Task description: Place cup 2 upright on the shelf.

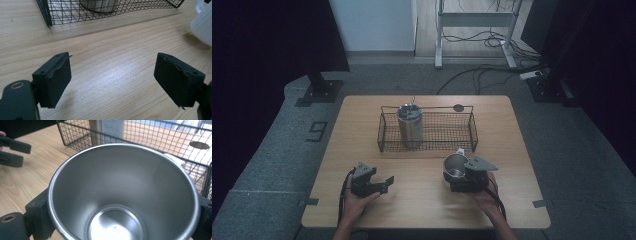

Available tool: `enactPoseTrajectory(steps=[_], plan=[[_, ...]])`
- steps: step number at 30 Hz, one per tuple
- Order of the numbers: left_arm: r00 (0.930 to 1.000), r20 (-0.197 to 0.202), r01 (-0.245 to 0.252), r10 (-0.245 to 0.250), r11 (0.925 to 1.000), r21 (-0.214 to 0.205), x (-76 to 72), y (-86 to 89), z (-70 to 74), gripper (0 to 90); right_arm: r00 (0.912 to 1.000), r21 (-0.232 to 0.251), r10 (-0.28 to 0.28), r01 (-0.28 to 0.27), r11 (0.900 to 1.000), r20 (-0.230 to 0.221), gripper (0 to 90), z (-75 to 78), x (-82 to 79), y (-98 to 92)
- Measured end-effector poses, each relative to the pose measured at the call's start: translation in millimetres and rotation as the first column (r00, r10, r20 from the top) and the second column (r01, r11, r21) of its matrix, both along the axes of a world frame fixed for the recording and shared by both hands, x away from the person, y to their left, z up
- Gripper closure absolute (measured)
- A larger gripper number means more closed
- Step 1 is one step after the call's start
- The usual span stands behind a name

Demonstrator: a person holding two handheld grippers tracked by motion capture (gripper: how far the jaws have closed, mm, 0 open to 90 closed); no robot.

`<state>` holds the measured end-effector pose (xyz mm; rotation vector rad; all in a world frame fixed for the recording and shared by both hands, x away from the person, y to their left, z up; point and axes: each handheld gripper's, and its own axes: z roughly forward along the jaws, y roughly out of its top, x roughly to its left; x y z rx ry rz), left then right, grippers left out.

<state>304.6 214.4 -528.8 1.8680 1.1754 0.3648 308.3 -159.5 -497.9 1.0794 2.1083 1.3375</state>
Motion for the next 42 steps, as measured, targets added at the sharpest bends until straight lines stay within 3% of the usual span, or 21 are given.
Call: enactPoseTrajectory(steps=[23,42], plan=[[0.9998,-0.017,0.012,-0.012,0.9999,-0.005,0.6,-0.8,-2.2,14.5,0.9992,0.024,0.012,-0.013,0.9996,0.038,6.8,45.6,16.7,-1.1],[0.9996,-0.022,0.015,-0.015,0.9999,-0.002,0.5,-1.2,-2.9,14.5,0.9989,0.028,0.016,-0.017,0.9995,0.044,6.8,60.5,31.4,0.0]])
